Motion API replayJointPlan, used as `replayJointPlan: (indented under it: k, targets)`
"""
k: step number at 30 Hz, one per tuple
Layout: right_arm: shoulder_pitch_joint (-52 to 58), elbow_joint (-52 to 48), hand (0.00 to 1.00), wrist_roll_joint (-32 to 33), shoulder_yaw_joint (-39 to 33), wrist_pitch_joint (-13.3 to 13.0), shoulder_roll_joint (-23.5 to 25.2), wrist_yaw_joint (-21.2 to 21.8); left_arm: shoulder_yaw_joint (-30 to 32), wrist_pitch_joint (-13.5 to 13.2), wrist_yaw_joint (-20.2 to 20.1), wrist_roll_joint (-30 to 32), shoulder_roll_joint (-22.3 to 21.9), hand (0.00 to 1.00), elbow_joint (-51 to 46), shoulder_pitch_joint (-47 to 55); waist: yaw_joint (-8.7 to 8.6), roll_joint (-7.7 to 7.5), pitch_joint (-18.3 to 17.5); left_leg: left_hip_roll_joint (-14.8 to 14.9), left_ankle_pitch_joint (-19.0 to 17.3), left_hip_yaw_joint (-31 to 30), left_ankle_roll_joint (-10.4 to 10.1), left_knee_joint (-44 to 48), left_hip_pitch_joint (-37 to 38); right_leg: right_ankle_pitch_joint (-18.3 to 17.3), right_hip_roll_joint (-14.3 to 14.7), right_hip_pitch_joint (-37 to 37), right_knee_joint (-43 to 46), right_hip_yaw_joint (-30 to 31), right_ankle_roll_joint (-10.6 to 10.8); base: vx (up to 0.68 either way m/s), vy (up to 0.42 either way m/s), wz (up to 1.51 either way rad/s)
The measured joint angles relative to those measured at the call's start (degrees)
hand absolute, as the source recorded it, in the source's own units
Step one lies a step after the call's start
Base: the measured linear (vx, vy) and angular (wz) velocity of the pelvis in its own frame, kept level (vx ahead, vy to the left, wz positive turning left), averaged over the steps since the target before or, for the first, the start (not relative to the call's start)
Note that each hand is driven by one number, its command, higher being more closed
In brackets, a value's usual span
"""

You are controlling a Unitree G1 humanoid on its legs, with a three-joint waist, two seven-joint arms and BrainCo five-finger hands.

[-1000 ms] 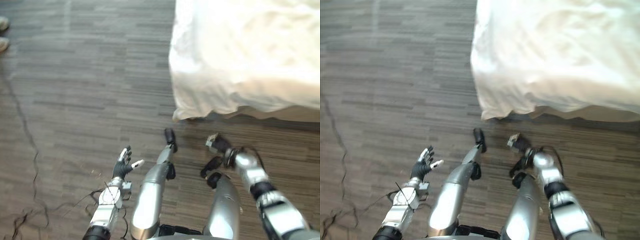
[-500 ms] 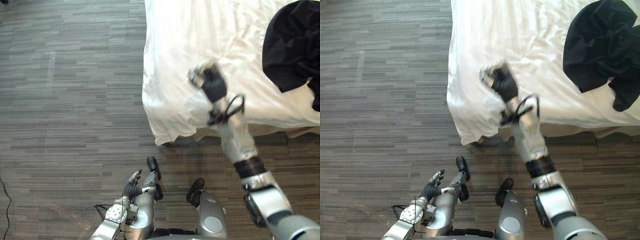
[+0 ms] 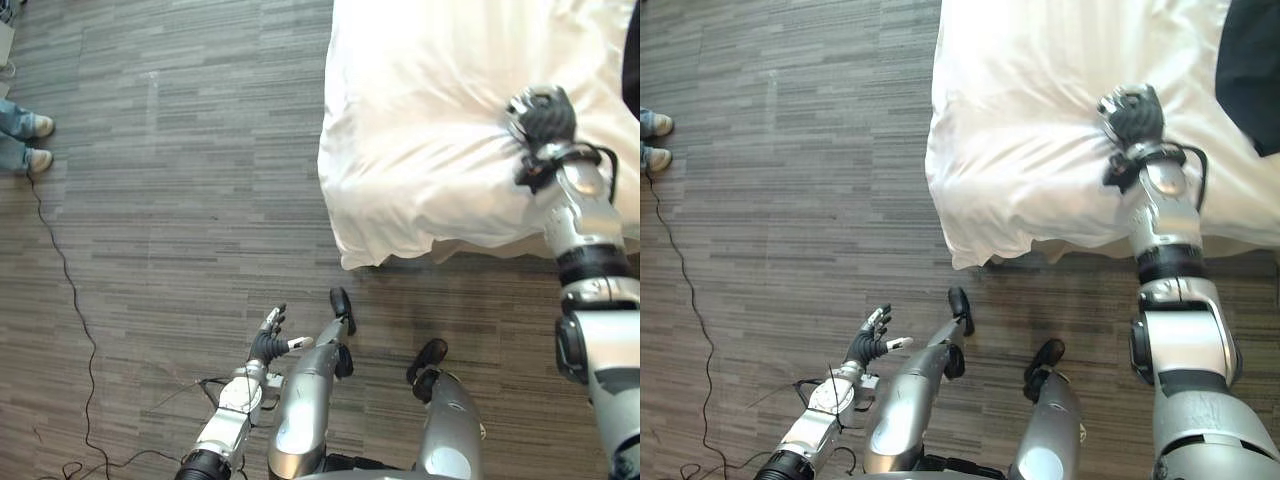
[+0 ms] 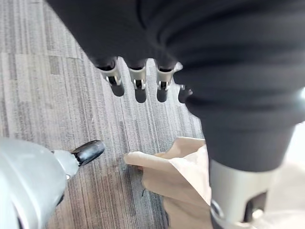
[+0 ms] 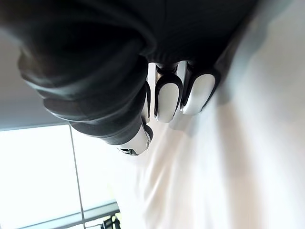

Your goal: Tidy the bed and pick cloth on bed and put in laundry

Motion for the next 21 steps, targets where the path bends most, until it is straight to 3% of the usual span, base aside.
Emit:
replayJointPlan:
  k: [1, 2, 6, 8, 10, 13, 15, 17, 20, 21]
  targets:
    - [3.61, 0.64, 1.0, -0.48, -0.02, 0.09, 1.16, -0.5, 0.06, 0.43, -0.08, 0.4, 0.7, 0.0, -0.01, 0.28, -0.44, -0.8, -0.03, 0.14, -0.28, 0.54, -0.21, -0.02, 0.73, 0.1, 0.2, 0.57, -0.45, 0.49, 0.02, 0.06, -0.024, -0.44]
    - [11.19, 2.45, 0.0, -1.24, -0.17, 0.4, 3.9, -0.74, 0.09, 0.9, -0.21, 0.44, 1.58, 0.0, -0.01, 0.81, -0.98, -2.11, -0.09, 0.35, -1.15, 1.43, -0.66, -0.09, 2.11, 0.16, 0.55, 1.45, -1.25, 1.13, 0.12, 0.08, -0.028, -0.37]
    - [30.29, 6.41, 0.0, -0.4, -1.34, 0.51, 12.93, -1.64, 0.38, 1.54, -1.2, 2.47, 1.54, 0.0, 1.25, 3.17, -4.02, -3.3, -0.3, 0.84, -3.12, 4.59, -1.17, 1.04, 4.49, 1.01, 1.02, 2.91, -2.92, 4.22, 0.02, 0.1, -0.014, -0.48]
    - [37.37, 7.74, 0.0, 0.25, -2.4, -0.18, 16.02, 1.71, 0.52, 1.62, -1.05, 3.86, 0.29, 0.0, 5.09, 3.66, -6.36, -3.31, -0.53, 3.23, -7.99, 5.3, -1.61, 9.8, 4.72, 1.02, 1.67, 3.88, -2.83, 7.58, 0.4, 0.09, 0.0, -0.78]
    - [41.27, 7.91, 0.0, 0.27, -2.28, -1.19, 16.74, 6.25, 0.29, 1.42, -1.03, 5.22, -0.44, 0.0, 7.42, 5.04, -6.44, -3.66, -2.5, 5.51, -10.49, 1.88, -3.23, 17.65, 4.72, 1.16, 2.85, 4.86, -3.57, 11.75, 0.58, 0.06, -0.017, -1.16]
    - [44.93, 8.05, 0.0, 0.15, -2.15, -3.82, 16.73, 11.07, -0.52, -0.81, -0.97, 5.47, -0.54, 0.0, 8.86, 9.33, -6.48, -3.54, -8.84, 7.04, -11.76, -4.46, -4.21, 25.13, 4.79, 2.68, 4.2, 6.92, -8.12, 17.53, 1.34, 0.05, 0.071, -1.17]
    - [45.28, 8.11, 0.0, -0.05, -2.12, -5.96, 16.45, 12.56, -0.18, -2.67, -0.97, 5.46, -0.71, 0.0, 10.37, 11.37, -6.05, -2.88, -12.11, 6.68, -13.97, -9.8, -5.08, 25.29, 5.85, 4.68, 5.86, 6.82, -11.36, 21.58, 1.29, 0.06, 0.119, -1.47]
    - [44.4, 8.32, 0.0, -1.35, -1.53, -7.8, 15.89, 14.79, 0.11, -3.58, -1.13, 6.25, -1.23, 0.0, 14.41, 11.52, -4.8, -2.14, -13.68, 5.07, -18.48, -16.45, -7.38, 20.33, 10.89, 7.49, 7.73, 6.37, -14.9, 27.57, 1.14, 0.03, 0.121, -1.66]
    - [42.84, 8.61, 0.0, -2.02, 0.68, -10.12, 17.02, 16.07, 1.24, -4.81, -1.24, 11.02, -2.26, 0.0, 17.85, 9.28, -5.48, -1.76, -14.84, 4.61, -24.0, -15.73, -9.96, 15.42, 15.6, 11.6, 8.29, 4.31, -16.53, 29.84, 2.11, 0.0, 0.143, -1.34]
    - [42.84, 8.55, 0.0, -1.51, 0.8, -10.22, 18.02, 16.13, 1.39, -4.81, -1.29, 11.77, -2.17, 0.0, 18.31, 8.36, -5.33, -2.66, -14.92, 4.59, -24.01, -13.96, -9.94, 15.3, 16.15, 12.47, 8.04, 3.96, -17.05, 29.87, 1.62, -0.04, 0.106, -1.28]
